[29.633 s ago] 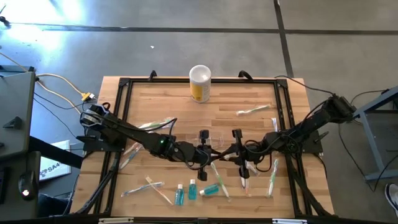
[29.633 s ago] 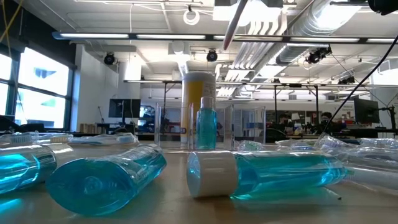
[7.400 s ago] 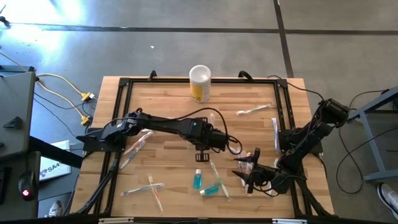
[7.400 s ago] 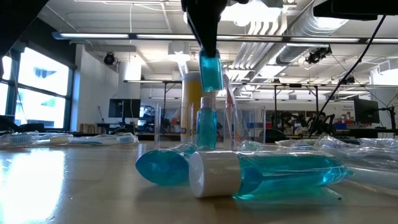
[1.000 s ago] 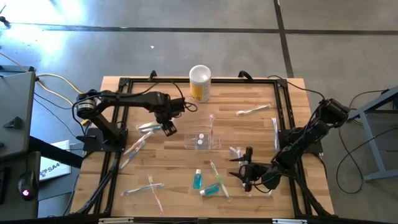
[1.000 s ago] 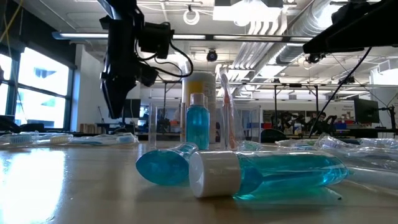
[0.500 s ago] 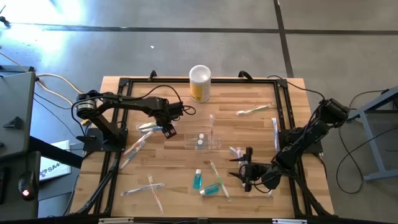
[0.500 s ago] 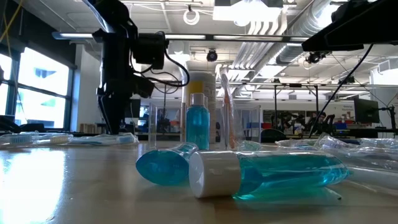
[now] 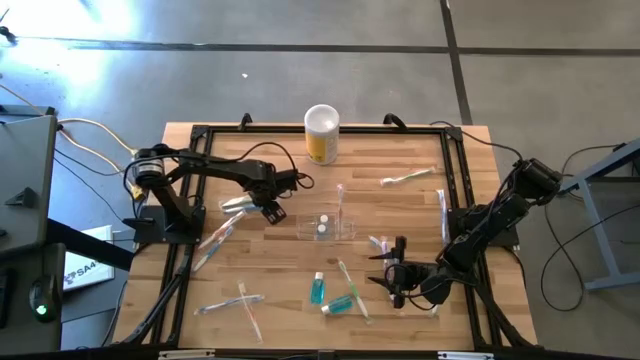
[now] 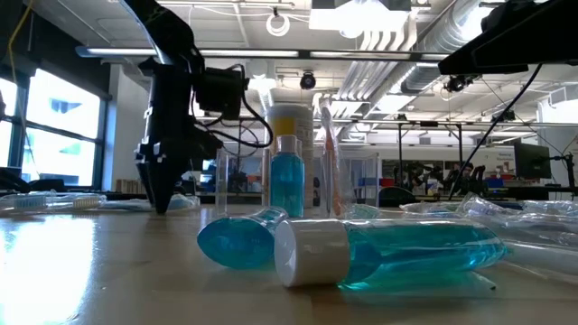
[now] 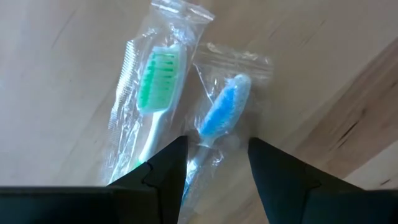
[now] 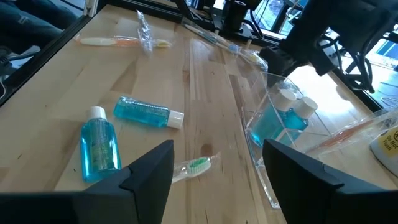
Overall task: Pick & Place toothbrushing station
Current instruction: Put the blue toothbrush into the left part of the transparent organizer
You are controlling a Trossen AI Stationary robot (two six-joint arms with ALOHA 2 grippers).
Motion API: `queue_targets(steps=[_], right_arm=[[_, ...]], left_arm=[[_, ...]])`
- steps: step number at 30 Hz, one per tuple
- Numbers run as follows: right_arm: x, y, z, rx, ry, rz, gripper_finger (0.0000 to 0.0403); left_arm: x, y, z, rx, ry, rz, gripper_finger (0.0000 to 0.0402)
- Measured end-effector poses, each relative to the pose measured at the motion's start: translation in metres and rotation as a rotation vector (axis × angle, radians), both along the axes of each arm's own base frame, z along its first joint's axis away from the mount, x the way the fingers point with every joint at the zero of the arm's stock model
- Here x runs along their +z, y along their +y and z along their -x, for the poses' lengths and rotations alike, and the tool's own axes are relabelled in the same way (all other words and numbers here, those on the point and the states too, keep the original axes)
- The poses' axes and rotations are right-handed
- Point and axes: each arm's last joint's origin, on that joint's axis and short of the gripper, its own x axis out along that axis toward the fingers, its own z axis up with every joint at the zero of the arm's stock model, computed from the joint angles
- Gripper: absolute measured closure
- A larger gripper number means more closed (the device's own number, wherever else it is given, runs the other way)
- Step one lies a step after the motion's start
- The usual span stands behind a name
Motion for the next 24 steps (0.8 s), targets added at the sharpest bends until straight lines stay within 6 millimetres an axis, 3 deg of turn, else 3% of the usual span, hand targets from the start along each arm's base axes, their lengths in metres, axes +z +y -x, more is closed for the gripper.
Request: queue_targets(steps=[8,12,17,21,24], right_arm=[[0.000,0.000,0.000,0.000,0.004,0.004,0.0165],[-0.001,0.000,0.000,0.000,0.005,0.005,0.0165],[-0.001,0.000,0.000,-0.001,0.005,0.002,0.0165],[-0.001,0.000,0.000,-0.001,0.005,0.000,0.0165],[-0.001,0.000,0.000,-0.003,0.005,-0.001,0.0165]], left_arm=[[-0.013,0.000,-0.001,0.002,0.061,0.018,0.0242],[-0.012,0.000,-0.002,0.040,0.060,0.016,0.0288],[-0.012,-0.002,-0.004,0.033,0.057,0.019,0.0387],[-0.007,-0.008,-0.007,0.011,0.054,0.017,0.0394],[0.008,-0.015,-0.013,-0.026,0.056,-0.034,0.0396]])
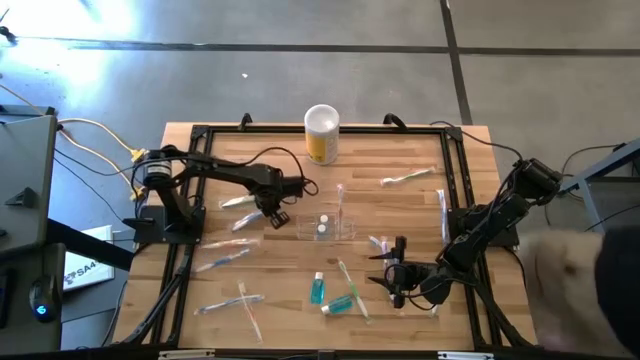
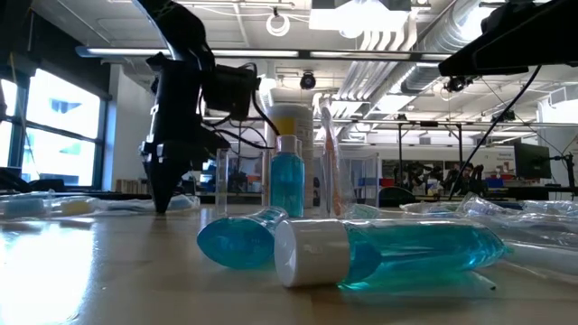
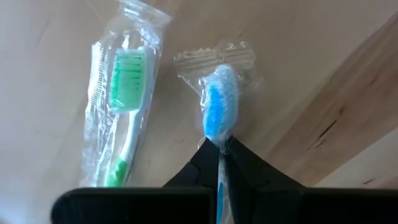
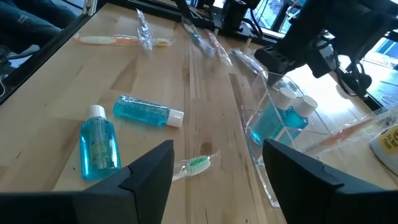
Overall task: Pick & Place toothbrushing station
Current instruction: Put the blue toothbrush into the left part of the transparent organizer
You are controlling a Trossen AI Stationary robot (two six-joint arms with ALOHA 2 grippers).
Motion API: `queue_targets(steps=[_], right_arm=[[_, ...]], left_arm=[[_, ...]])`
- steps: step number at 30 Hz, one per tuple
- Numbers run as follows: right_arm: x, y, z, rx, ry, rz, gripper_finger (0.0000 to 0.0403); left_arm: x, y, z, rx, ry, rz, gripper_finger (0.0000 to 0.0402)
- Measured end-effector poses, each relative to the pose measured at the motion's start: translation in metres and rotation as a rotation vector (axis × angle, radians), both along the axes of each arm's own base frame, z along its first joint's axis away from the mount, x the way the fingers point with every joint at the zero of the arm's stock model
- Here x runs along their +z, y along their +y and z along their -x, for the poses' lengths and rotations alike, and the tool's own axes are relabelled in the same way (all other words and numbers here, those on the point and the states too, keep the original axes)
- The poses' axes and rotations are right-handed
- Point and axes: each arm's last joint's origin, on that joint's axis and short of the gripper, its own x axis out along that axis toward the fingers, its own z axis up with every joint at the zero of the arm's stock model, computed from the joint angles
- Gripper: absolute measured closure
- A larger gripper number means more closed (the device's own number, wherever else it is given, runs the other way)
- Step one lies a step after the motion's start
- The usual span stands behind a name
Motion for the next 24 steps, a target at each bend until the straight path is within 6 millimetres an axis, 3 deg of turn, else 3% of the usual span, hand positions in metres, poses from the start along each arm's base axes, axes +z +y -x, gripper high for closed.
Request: queue_targets(steps=[3,10,14,20,24], right_arm=[[0.000,0.000,0.000,-0.002,0.000,0.000,0.0165],[0.000,0.000,0.000,0.000,0.001,-0.004,0.0165],[-0.001,0.000,0.000,0.023,0.015,-0.020,0.0165],[-0.003,0.001,0.001,0.042,0.044,-0.051,0.0165],[-0.003,0.001,0.001,0.041,0.044,-0.055,0.0165]], left_arm=[[0.019,-0.010,-0.007,-0.048,0.022,-0.074,0.0398],[0.099,-0.035,-0.027,-0.104,-0.135,-0.287,0.0400],[0.143,-0.058,-0.020,-0.116,-0.241,-0.409,0.0400],[0.178,-0.096,-0.010,-0.117,-0.525,-0.489,0.0401],[0.191,-0.127,-0.020,-0.249,-0.757,-0.456,0.0401]])
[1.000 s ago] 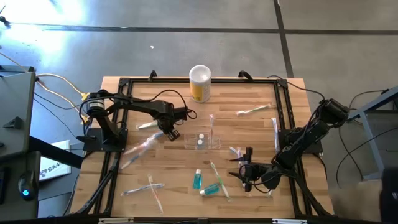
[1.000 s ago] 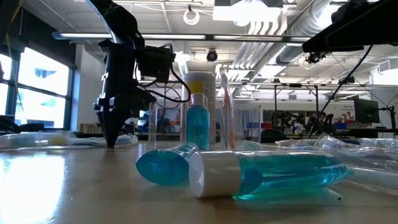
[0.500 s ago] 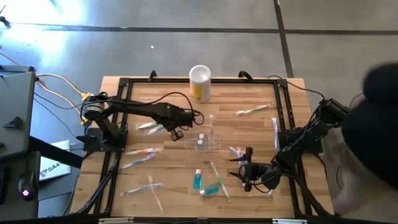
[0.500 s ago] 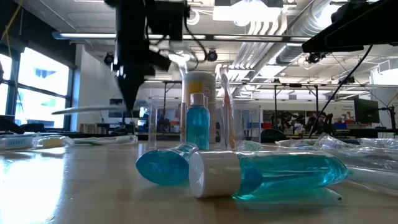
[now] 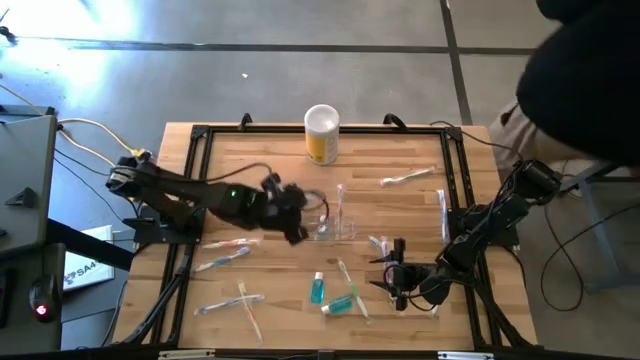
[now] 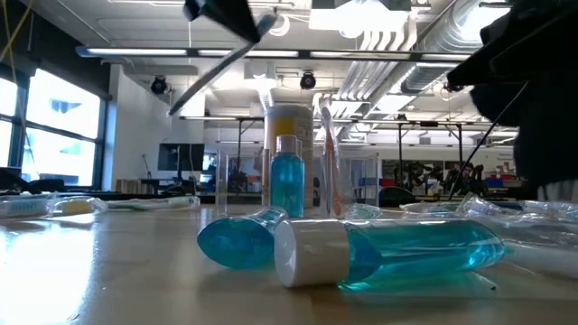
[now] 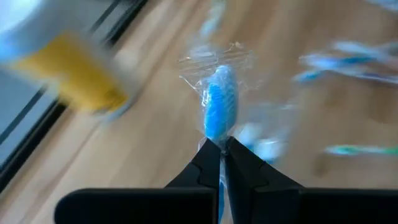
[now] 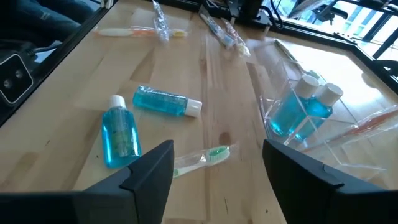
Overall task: Pick & Place toothbrushing station
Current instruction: Put the blue toothbrush into the left part of the transparent organizer
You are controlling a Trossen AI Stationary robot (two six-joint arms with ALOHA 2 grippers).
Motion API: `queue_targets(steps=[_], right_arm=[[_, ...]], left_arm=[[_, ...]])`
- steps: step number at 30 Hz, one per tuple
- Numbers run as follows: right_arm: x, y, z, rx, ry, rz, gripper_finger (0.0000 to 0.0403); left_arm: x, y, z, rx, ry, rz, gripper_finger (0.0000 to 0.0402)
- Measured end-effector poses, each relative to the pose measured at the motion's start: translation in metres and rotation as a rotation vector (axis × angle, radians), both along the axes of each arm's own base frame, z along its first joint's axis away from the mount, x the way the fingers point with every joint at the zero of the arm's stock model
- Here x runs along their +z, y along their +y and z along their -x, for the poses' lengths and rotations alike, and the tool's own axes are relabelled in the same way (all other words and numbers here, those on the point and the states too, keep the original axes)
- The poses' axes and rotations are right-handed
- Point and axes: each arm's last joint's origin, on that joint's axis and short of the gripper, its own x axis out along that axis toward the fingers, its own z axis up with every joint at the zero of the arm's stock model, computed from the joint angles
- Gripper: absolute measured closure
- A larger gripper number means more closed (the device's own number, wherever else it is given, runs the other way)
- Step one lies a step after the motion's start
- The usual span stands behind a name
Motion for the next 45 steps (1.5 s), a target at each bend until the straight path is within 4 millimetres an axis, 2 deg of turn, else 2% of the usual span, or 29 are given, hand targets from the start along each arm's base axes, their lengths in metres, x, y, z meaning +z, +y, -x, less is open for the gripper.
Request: queue_targets(steps=[2,5,10,16,22,29,35,38,45], right_arm=[[0.000,0.000,0.000,0.000,-0.004,-0.004,0.0165],[0.001,0.000,0.000,0.000,-0.007,-0.006,0.0165],[0.001,0.001,-0.001,0.007,-0.010,0.003,0.0165],[0.001,0.001,0.000,0.027,-0.001,0.007,0.0165],[0.000,0.001,0.000,0.030,0.011,0.015,0.0165],[0.000,0.001,0.000,0.024,0.010,0.002,0.0165],[0.000,-0.001,-0.002,0.008,0.001,-0.014,0.0165],[0.000,-0.002,-0.003,0.001,0.002,-0.017,0.0165],[0.000,-0.003,-0.004,0.003,0.005,-0.019,0.0165]], left_arm=[[0.003,-0.012,-0.003,-0.061,-0.059,-0.016,0.0401],[0.002,-0.024,-0.007,-0.059,-0.166,-0.077,0.0401],[-0.014,-0.028,-0.016,-0.069,-0.300,-0.126,0.0402],[-0.048,0.002,-0.023,0.003,-0.353,-0.091,0.0401],[-0.080,0.015,-0.019,0.052,-0.436,-0.042,0.0401],[-0.106,0.016,-0.009,0.085,-0.511,0.030,0.0401],[-0.121,0.018,-0.002,0.114,-0.506,0.070,0.0396],[-0.130,0.018,-0.004,0.117,-0.501,0.074,0.0386],[-0.138,0.017,-0.010,0.121,-0.506,0.071,0.0380]])
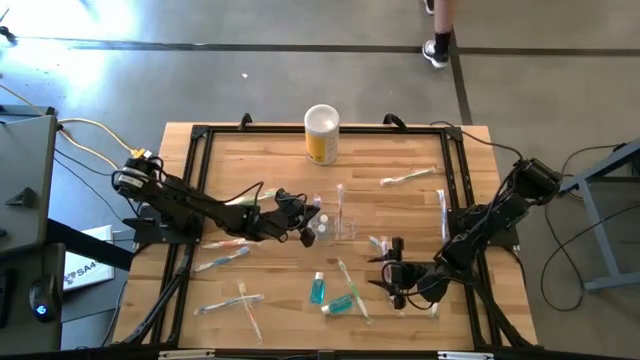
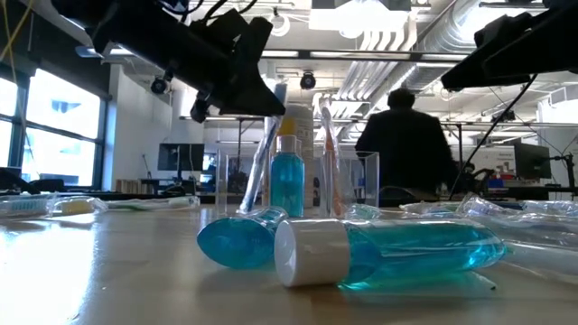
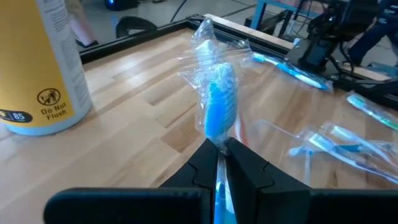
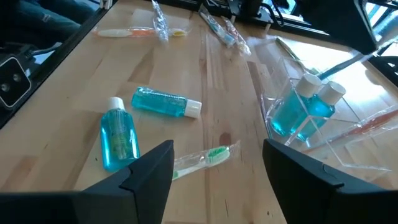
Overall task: Pick & Place toothbrushing station
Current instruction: Put the blue toothbrush into the left part of the transparent organizer, then put the green toothbrush into the right part of the transparent organizer
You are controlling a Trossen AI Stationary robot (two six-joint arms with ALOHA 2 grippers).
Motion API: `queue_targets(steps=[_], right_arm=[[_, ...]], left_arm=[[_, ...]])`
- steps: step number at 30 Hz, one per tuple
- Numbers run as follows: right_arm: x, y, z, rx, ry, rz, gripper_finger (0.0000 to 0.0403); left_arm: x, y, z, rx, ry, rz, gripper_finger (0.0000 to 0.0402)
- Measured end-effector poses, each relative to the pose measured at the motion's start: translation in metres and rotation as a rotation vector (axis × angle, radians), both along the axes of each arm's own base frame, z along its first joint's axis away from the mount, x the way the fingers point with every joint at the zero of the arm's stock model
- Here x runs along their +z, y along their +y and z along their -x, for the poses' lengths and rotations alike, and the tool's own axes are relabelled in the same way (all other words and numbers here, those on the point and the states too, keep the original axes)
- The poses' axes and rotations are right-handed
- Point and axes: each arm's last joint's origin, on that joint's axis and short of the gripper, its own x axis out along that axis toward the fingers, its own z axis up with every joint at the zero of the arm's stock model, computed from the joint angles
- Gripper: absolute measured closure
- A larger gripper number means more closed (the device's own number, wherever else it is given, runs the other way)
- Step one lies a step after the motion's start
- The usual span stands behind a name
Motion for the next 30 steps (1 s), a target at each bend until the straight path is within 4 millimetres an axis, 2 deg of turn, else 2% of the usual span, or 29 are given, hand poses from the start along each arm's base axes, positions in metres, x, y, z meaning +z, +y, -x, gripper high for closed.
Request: queue_targets(steps=[7,12,15,23,28,30], right_arm=[[-0.001,0.000,0.000,0.000,0.006,0.007,0.0165],[-0.001,0.000,0.000,0.000,0.005,0.008,0.0165],[-0.001,0.000,0.000,-0.002,0.004,0.008,0.0165],[-0.001,-0.001,0.000,-0.011,0.005,-0.006,0.0165],[0.000,-0.001,0.000,-0.031,-0.005,0.004,0.0165],[0.001,-0.002,0.001,-0.050,-0.015,0.014,0.0165]], left_arm=[[0.000,0.000,0.000,-0.011,0.031,-0.067,0.0378],[0.008,-0.002,-0.005,-0.065,0.005,-0.063,0.0370],[0.013,-0.003,-0.007,-0.076,0.007,-0.090,0.0343],[0.018,-0.004,-0.010,-0.094,-0.003,-0.085,0.0237],[0.020,-0.004,-0.010,-0.092,-0.013,-0.084,0.0216],[0.027,-0.003,-0.007,-0.097,-0.023,-0.098,0.0215]])
